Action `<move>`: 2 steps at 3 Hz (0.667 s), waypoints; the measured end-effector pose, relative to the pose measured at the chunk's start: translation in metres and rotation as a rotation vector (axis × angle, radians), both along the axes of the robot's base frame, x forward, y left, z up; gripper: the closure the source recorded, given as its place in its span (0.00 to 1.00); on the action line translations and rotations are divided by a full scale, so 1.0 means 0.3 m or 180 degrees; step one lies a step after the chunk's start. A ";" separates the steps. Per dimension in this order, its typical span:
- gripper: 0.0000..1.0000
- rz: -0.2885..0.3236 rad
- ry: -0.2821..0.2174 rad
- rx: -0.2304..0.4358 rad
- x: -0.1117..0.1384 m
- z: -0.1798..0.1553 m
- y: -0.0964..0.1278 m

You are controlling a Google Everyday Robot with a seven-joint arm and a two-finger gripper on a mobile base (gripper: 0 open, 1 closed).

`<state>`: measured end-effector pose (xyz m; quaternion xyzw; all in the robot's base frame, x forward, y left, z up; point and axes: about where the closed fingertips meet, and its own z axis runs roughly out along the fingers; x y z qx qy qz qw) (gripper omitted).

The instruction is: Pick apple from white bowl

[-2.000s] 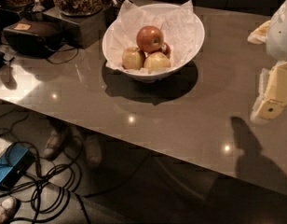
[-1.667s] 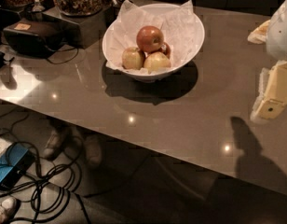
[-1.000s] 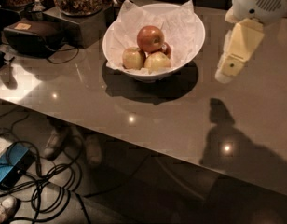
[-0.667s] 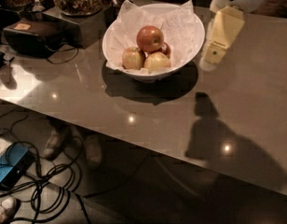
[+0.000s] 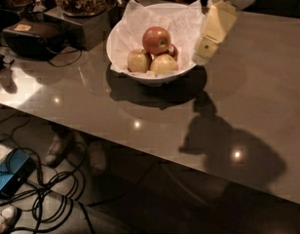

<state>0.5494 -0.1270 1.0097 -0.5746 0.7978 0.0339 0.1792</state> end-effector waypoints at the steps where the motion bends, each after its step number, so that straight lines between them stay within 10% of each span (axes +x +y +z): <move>1: 0.00 -0.0102 0.0087 0.0237 0.138 0.012 0.116; 2: 0.00 -0.0115 -0.0085 0.0341 0.186 0.056 0.142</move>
Offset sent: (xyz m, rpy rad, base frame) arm 0.0340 0.0279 0.0026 0.0607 0.0248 -0.0273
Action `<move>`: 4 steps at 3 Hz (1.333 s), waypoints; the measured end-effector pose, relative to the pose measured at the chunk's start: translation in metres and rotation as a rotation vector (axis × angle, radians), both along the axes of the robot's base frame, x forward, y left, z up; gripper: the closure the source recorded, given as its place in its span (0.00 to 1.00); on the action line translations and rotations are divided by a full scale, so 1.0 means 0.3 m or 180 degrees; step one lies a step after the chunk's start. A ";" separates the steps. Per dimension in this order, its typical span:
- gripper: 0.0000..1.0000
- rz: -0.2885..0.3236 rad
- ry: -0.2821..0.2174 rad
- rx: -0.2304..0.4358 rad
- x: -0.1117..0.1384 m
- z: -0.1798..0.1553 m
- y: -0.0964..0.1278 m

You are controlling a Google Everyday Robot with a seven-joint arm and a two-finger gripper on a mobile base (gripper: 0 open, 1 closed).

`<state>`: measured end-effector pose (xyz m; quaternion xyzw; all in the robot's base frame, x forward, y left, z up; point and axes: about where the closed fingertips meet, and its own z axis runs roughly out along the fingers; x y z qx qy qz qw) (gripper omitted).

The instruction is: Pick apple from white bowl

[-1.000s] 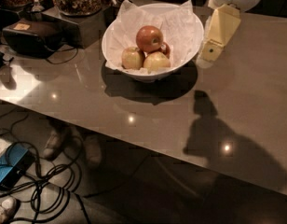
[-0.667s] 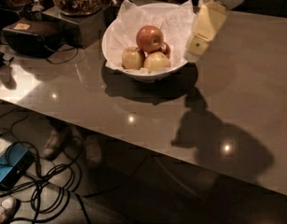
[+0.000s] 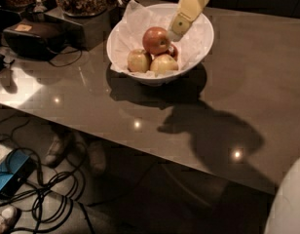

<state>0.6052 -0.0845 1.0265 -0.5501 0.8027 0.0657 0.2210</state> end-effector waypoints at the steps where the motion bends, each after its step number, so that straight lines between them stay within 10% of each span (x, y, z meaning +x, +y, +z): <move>1: 0.00 0.0011 -0.0021 0.0147 0.024 -0.010 0.015; 4: 0.00 -0.0375 0.0448 0.0367 0.187 -0.142 0.158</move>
Offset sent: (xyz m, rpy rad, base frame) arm 0.0394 0.0334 -0.0253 0.1491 0.1517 -0.0933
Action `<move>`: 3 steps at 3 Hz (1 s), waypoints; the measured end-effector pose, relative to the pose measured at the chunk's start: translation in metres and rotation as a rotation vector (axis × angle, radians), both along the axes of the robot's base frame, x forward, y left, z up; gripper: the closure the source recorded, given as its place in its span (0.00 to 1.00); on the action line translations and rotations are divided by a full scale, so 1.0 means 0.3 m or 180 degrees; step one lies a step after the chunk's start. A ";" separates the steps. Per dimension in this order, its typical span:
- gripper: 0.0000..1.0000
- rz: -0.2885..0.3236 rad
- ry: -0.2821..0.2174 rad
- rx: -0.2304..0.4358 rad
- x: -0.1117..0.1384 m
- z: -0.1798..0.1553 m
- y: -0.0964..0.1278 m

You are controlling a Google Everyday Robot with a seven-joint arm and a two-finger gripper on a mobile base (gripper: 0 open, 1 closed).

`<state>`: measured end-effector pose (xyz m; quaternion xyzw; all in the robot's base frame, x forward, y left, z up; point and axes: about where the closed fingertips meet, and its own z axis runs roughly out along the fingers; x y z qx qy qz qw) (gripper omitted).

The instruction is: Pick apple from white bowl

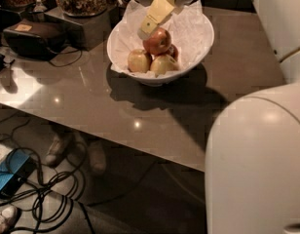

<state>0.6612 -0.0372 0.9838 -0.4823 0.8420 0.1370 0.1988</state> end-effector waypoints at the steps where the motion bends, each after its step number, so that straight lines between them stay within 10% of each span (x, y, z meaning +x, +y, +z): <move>1: 0.11 -0.0150 0.0084 -0.0053 0.038 -0.037 0.015; 3: 0.10 -0.0354 0.0179 -0.0181 0.078 -0.093 0.016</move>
Offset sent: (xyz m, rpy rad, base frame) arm 0.0072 -0.0069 -0.0236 -0.0980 0.1192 -0.1101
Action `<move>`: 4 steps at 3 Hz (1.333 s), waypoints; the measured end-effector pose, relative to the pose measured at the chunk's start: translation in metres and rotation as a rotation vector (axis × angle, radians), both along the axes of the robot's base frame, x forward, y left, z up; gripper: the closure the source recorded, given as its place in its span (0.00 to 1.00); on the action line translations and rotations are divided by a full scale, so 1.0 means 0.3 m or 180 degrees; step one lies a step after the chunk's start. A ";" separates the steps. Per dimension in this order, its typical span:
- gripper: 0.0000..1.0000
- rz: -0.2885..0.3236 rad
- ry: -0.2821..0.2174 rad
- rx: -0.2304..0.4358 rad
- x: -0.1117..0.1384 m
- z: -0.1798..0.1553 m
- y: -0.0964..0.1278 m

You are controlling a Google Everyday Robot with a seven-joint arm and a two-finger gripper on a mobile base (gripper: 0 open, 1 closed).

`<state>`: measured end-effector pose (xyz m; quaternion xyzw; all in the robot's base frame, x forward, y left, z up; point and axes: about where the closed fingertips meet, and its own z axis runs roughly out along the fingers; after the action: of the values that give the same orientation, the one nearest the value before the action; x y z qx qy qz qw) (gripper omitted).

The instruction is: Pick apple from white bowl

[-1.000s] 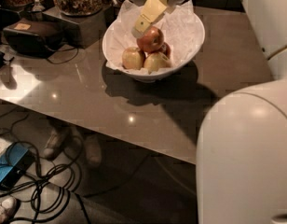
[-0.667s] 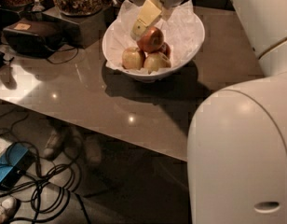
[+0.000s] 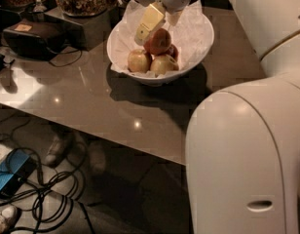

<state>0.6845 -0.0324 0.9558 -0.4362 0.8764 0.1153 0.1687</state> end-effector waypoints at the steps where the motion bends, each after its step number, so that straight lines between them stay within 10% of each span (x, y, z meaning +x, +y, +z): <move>1: 0.11 -0.0072 0.0069 -0.0078 0.016 -0.046 -0.002; 2: 0.12 -0.0120 0.0157 -0.0134 0.024 -0.096 -0.006; 4: 0.54 -0.0052 0.0117 -0.0177 0.049 -0.138 0.017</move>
Offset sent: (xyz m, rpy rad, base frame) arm -0.0086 -0.0156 -0.0424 -0.0961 0.1368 -0.0459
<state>0.6991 -0.0272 0.9143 -0.4314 0.8857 0.0976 0.1412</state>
